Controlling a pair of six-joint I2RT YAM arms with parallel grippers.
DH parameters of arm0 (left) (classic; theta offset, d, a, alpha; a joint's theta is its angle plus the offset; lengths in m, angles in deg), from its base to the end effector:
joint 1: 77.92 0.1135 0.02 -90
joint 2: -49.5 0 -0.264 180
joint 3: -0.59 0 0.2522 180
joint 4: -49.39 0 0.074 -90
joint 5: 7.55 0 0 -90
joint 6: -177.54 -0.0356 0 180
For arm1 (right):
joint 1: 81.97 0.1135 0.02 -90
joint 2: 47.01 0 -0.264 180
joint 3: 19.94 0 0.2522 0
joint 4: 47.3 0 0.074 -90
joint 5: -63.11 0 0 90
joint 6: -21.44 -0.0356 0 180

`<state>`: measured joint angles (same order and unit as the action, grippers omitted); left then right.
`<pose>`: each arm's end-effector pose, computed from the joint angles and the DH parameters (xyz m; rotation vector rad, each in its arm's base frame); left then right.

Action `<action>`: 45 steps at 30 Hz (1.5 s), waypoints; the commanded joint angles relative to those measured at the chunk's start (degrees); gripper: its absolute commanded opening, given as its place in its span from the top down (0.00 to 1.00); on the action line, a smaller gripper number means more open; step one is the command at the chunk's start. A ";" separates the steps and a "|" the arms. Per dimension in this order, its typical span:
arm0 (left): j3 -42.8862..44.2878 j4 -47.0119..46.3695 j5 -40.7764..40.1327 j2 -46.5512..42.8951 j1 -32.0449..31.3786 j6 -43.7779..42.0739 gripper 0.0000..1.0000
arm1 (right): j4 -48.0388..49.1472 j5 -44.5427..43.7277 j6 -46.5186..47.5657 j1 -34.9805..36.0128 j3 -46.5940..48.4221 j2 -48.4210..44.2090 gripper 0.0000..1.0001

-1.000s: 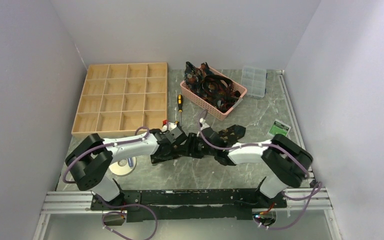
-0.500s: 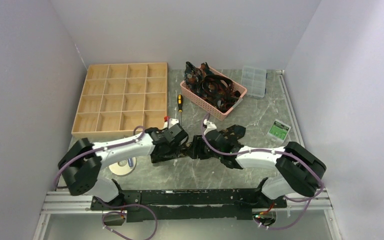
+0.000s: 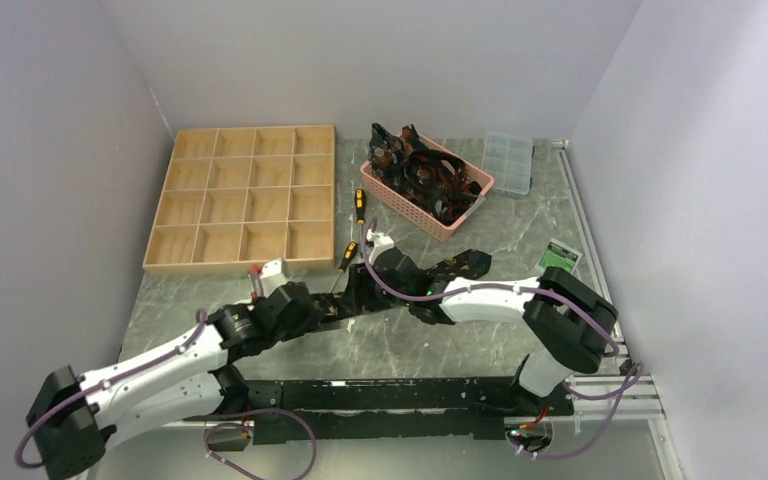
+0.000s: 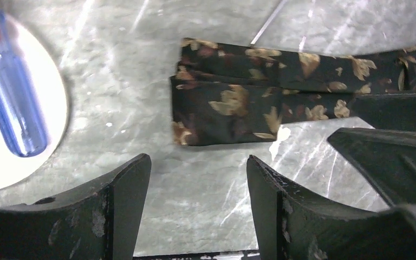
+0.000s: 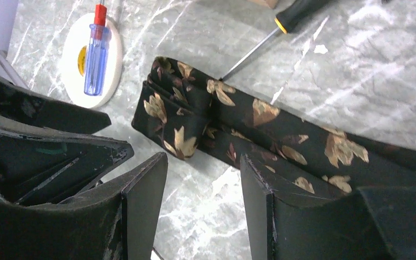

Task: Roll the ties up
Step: Roll the tie at the center of the board.

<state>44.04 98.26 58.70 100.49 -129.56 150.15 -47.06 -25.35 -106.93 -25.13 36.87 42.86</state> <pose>0.1123 -0.1188 0.1968 -0.3911 2.4374 -0.3433 0.1758 0.2708 0.1805 -0.3882 2.2819 0.9526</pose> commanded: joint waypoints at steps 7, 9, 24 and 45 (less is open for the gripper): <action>-11.39 -7.00 5.92 -20.70 2.50 1.93 0.43 | -1.63 -1.44 4.45 -1.05 3.83 2.57 0.45; -11.58 -7.35 8.69 -20.26 2.51 0.22 0.55 | -1.64 -1.40 4.31 -1.83 3.39 2.14 0.45; -12.04 -17.56 10.29 4.48 2.40 0.81 0.97 | -4.55 -6.72 4.73 -4.54 -3.61 -4.85 0.46; -11.61 -23.42 -2.29 16.69 6.72 3.01 0.97 | -5.23 -8.47 -2.99 -1.78 -18.04 -8.40 0.66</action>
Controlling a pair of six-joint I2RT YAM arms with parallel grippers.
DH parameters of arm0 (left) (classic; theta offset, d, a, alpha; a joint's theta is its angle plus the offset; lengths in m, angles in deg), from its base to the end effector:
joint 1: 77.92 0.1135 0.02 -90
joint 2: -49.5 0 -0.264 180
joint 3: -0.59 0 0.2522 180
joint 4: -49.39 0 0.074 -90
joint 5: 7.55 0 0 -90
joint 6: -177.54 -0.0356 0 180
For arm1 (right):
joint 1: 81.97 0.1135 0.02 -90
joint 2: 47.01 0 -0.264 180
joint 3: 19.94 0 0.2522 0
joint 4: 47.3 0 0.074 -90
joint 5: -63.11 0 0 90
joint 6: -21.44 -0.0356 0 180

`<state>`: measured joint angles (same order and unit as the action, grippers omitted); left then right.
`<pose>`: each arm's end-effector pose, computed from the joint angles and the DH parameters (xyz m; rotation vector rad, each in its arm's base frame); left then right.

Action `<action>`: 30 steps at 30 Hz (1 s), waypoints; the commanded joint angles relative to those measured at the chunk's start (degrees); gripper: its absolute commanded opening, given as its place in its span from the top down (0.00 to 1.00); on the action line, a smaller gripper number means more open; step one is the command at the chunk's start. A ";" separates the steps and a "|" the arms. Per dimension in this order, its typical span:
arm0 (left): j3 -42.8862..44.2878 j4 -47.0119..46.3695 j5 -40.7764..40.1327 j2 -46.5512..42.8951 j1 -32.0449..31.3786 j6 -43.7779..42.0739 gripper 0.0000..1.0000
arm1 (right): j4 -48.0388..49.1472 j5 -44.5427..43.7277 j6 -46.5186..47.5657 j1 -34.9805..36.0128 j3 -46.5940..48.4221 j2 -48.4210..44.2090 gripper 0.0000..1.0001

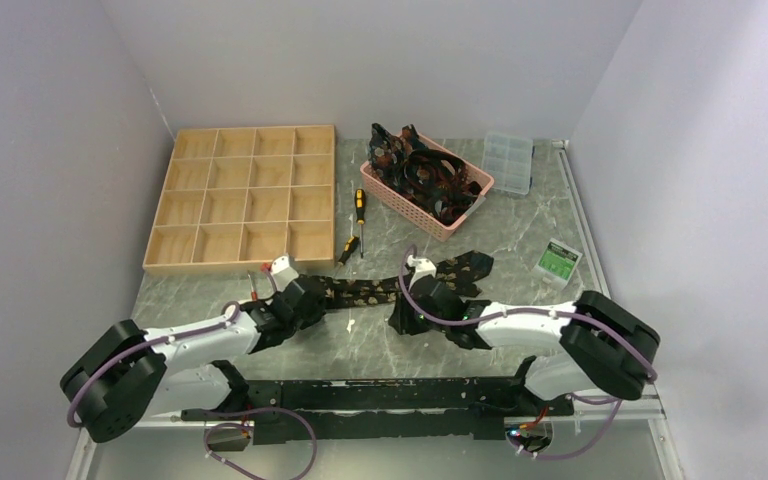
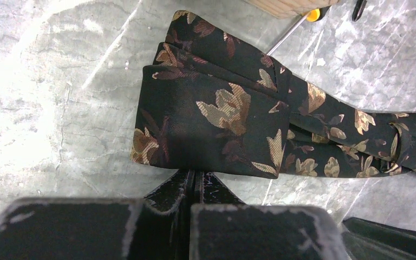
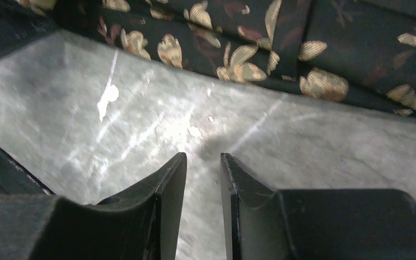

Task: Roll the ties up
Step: Roll the tie at the center of the board.

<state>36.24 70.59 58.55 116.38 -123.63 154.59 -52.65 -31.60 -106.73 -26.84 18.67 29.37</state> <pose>0.1479 -0.1309 0.1411 -0.6176 2.3396 -0.4008 0.1380 0.1929 0.1408 -0.3159 2.4129 0.6984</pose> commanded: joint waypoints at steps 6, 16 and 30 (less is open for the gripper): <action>-5.89 1.41 -2.18 0.48 2.84 -2.14 0.97 | -0.17 -8.87 -5.45 -5.82 4.55 12.20 0.68; -3.87 -5.89 0.66 9.74 6.73 -5.51 0.97 | 1.15 -9.79 -2.63 -11.23 10.33 20.62 0.69; -5.53 0.12 3.10 1.56 8.01 -5.87 0.97 | -0.21 -11.02 1.36 -7.62 7.24 9.76 0.66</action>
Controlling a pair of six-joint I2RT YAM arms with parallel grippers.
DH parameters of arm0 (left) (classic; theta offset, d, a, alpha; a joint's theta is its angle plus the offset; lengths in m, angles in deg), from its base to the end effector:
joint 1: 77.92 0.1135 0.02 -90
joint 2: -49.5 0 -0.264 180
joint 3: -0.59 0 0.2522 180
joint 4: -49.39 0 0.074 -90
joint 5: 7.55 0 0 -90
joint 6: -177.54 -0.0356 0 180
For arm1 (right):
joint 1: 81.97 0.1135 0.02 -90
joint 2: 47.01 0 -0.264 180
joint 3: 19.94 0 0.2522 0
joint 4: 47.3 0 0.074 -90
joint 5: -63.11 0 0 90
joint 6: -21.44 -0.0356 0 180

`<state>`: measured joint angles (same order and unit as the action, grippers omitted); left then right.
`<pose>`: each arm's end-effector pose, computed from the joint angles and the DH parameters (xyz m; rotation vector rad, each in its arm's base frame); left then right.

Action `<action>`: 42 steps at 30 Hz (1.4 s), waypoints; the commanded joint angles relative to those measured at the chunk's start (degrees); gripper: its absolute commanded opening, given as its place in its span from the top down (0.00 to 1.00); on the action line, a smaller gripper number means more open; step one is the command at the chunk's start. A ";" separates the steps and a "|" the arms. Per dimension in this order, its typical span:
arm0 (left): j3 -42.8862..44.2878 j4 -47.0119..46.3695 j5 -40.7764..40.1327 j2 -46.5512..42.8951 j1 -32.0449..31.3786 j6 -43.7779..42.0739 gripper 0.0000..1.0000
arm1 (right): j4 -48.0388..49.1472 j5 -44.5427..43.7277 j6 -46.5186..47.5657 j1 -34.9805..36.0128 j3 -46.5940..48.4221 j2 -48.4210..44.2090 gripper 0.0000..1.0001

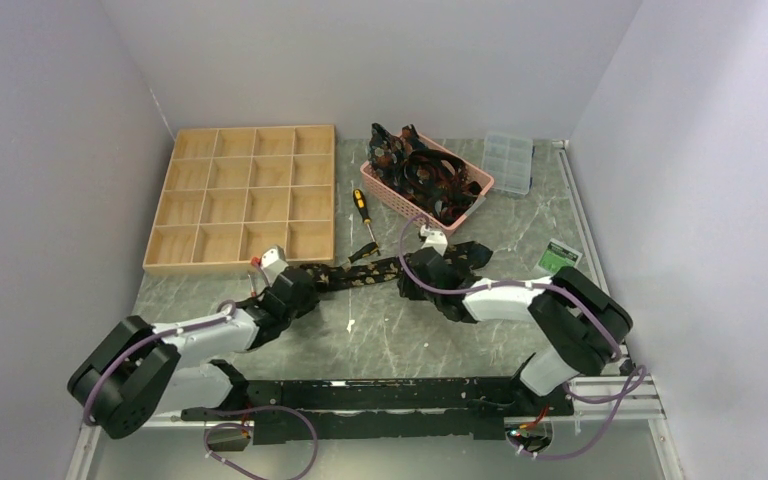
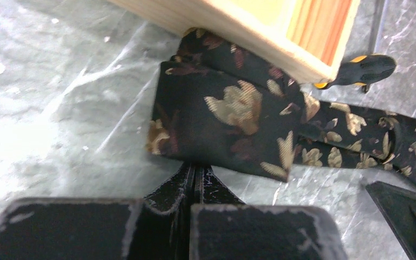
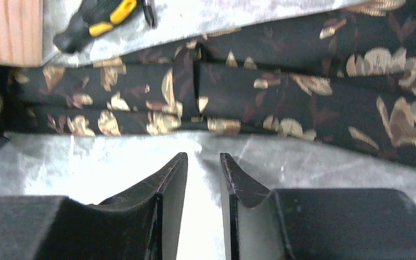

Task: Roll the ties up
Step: Roll the tie at the center of the board.

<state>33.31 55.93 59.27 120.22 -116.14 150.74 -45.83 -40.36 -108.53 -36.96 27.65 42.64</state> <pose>0.1718 -0.1175 0.1326 -0.6915 2.2065 -0.4478 0.2096 0.1979 0.1379 0.0238 2.3092 0.5158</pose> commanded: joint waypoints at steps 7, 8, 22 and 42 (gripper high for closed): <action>-4.57 24.80 3.69 -10.38 0.48 6.05 0.96 | -7.78 -2.21 2.52 5.09 -2.14 -7.14 0.64; -4.59 24.82 3.19 -10.46 0.50 6.44 0.97 | -7.61 -2.04 2.48 5.23 -1.98 -6.98 0.65; 4.06 17.68 -0.87 9.06 3.62 0.52 0.97 | -6.71 0.32 2.36 6.03 -1.91 -8.57 0.64; 4.14 38.83 1.00 -33.86 2.08 -3.47 0.48 | -3.84 13.25 -0.50 6.99 20.30 5.09 0.36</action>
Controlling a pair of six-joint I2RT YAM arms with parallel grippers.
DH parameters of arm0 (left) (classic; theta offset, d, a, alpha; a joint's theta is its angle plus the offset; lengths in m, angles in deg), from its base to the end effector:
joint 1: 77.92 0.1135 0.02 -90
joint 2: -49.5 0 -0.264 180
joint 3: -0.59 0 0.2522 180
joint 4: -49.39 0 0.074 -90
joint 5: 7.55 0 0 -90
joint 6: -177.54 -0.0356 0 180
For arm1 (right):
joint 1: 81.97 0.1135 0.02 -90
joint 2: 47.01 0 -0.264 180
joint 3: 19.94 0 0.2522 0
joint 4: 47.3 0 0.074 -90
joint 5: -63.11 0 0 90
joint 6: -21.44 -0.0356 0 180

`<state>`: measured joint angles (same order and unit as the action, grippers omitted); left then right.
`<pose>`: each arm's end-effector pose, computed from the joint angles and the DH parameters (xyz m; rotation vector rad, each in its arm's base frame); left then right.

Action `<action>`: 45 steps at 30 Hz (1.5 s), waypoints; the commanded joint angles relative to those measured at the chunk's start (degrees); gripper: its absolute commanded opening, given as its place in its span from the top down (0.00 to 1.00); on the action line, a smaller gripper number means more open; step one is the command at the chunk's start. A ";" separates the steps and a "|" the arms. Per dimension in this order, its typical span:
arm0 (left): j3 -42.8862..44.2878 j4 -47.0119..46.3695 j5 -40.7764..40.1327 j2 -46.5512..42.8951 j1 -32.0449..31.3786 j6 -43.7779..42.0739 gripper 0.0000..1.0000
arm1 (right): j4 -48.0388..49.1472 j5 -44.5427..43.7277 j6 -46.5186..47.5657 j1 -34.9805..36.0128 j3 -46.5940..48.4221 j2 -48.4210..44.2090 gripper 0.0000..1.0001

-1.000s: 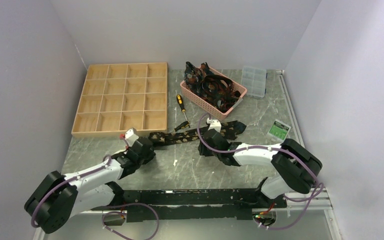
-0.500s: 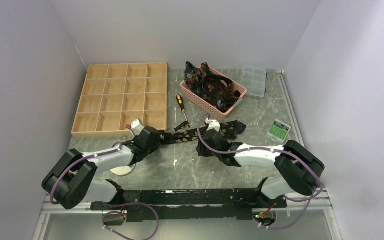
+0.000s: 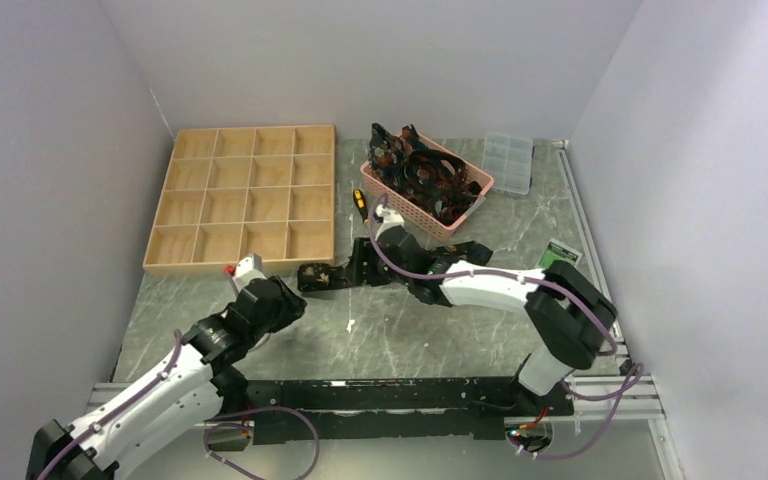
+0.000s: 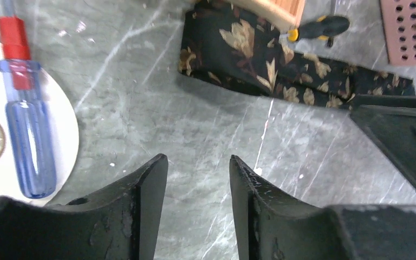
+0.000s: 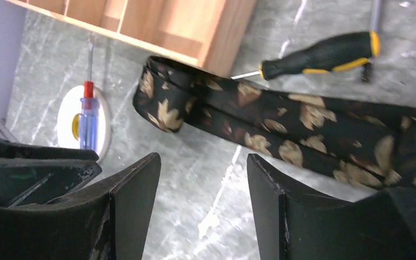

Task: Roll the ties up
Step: Roll the tie at the center of the board.

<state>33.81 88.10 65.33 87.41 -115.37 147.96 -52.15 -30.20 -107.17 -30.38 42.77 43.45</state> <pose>0.1187 -0.0778 0.1809 -0.6149 2.2642 -0.5287 0.2114 0.2633 0.2010 -0.2203 2.2533 0.8317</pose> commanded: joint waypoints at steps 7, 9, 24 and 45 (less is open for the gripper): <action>6.03 -5.48 8.40 12.56 11.40 -4.22 0.43 | 1.60 5.16 -1.07 0.43 12.60 11.57 0.40; 5.42 -7.33 9.59 13.03 12.97 -4.22 0.42 | 1.01 5.22 -0.71 0.39 13.85 12.78 0.41; 3.03 -17.27 25.53 15.84 25.92 -7.83 0.31 | 0.01 7.13 -0.14 0.49 18.33 20.07 0.52; 5.95 -28.25 35.44 32.49 27.34 -11.42 0.34 | 5.23 7.89 -1.02 -2.04 11.62 22.83 0.61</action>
<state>37.53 63.68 99.16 118.63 -88.34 138.11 -49.07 -22.68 -108.39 -31.67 55.58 65.04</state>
